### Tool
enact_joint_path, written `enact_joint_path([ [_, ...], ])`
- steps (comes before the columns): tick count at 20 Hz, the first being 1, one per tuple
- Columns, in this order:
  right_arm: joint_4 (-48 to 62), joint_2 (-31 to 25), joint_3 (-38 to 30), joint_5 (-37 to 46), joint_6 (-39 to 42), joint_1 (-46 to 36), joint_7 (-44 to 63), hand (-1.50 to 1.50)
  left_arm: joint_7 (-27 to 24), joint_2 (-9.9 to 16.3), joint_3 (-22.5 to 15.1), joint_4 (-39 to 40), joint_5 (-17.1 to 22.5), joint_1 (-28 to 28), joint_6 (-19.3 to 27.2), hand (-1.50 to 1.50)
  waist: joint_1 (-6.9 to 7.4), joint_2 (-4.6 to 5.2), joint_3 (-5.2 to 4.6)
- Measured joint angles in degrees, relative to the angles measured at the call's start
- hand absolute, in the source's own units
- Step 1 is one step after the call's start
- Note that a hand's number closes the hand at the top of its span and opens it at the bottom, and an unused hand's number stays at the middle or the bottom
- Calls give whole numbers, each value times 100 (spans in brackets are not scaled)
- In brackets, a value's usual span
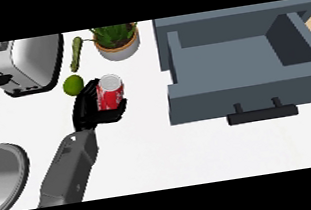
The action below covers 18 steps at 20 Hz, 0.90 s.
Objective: Pick up the can, place it into the drawer and close the drawer
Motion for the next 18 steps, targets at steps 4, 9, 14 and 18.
enact_joint_path([
  [4,-43,-3,13,101,-56,-46,44,-150,438,-78,-240,-440,-65,-159,111,150,39,-15,3],
  [9,-10,12,-16,142,-56,-7,-17,-150,1335,-116,-517,-1252,-190,-472,335,150,68,-28,6],
  [14,-143,-26,-59,94,-59,5,141,-150,2256,-225,-747,-1968,-163,-907,664,150,59,-30,5],
  [18,-185,-23,-55,80,-51,6,164,-150,2858,-266,-768,-2181,-139,-1441,879,150,37,-23,5],
])
